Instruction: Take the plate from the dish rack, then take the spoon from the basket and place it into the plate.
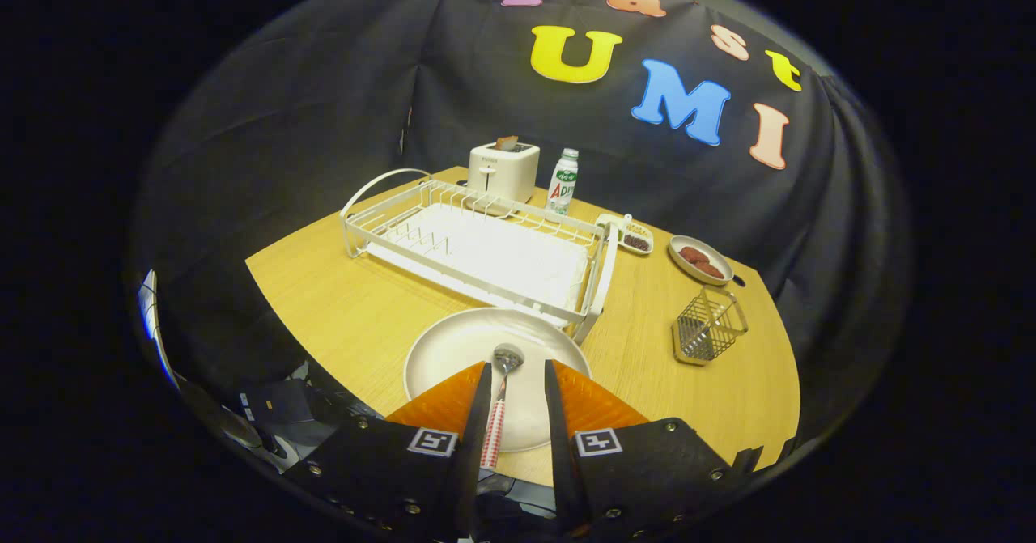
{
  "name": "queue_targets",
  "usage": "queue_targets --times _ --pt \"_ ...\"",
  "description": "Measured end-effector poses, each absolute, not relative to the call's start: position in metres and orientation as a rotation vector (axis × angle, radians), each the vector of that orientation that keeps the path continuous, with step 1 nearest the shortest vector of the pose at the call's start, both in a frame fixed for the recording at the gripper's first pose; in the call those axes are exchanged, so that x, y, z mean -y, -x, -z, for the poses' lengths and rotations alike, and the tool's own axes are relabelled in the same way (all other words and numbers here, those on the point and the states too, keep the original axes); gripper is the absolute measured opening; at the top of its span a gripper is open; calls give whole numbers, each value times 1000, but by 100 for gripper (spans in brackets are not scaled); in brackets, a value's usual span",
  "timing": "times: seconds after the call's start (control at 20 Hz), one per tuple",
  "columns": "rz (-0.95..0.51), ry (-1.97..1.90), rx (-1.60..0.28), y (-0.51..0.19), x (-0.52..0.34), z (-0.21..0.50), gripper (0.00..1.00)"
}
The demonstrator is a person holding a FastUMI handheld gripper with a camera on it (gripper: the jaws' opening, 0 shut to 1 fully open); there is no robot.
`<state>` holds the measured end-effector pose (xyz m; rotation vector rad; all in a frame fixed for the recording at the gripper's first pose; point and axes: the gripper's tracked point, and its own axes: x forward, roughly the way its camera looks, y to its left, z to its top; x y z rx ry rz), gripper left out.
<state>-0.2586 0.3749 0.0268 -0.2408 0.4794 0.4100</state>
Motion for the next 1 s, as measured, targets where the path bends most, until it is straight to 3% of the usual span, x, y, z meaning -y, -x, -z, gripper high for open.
queue_targets --times 0.4,0.55,0.7,0.85,1.0 --pt "-270 130 -213 211 -343 -160 39" --pt "-223 94 -135 198 -330 -199 45" --pt "-179 59 -69 185 -318 -225 82" --pt "-152 42 -10 174 -309 -245 94" --pt "-126 41 25 164 -301 -250 95"
